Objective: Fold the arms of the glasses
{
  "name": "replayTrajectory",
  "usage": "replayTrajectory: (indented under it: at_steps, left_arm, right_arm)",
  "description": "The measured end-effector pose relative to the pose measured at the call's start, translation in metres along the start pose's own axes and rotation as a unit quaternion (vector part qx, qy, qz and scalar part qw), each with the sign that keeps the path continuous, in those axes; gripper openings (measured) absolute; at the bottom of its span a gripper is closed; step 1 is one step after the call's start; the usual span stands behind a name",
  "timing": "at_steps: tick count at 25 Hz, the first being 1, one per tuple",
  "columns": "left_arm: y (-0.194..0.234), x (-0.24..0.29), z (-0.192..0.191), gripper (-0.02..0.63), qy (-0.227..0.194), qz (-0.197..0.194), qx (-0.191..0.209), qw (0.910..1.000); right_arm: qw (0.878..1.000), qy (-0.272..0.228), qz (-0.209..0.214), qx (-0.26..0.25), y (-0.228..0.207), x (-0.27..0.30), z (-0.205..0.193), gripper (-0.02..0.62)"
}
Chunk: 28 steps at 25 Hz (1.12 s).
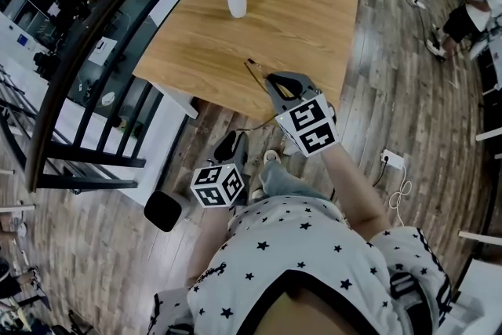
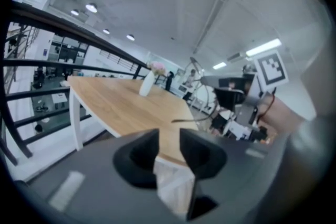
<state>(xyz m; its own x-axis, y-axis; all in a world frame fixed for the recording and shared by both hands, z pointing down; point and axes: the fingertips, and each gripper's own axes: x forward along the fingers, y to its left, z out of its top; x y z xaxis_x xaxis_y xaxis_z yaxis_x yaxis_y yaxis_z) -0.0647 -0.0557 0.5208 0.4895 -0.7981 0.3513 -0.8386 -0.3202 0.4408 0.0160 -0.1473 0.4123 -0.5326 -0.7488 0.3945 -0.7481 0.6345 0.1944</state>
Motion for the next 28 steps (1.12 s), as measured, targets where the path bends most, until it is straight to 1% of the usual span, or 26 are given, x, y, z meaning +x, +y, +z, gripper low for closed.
replayTrajectory:
  at_steps: [16, 21, 28]
  left_arm:
    - [0.010, -0.002, 0.032, 0.118, -0.025, 0.012, 0.010, 0.9996]
    - [0.013, 0.002, 0.051, 0.114, -0.045, 0.017, 0.009, 0.9988]
    - [0.011, 0.008, 0.067, 0.110, -0.059, 0.011, 0.014, 0.9981]
  right_arm:
    - [1.000, 0.000, -0.004, 0.003, 0.003, -0.001, -0.001, 0.021]
    - [1.000, 0.001, -0.003, 0.006, 0.005, 0.001, -0.006, 0.021]
    - [1.000, 0.006, 0.003, 0.008, 0.015, 0.002, -0.009, 0.021]
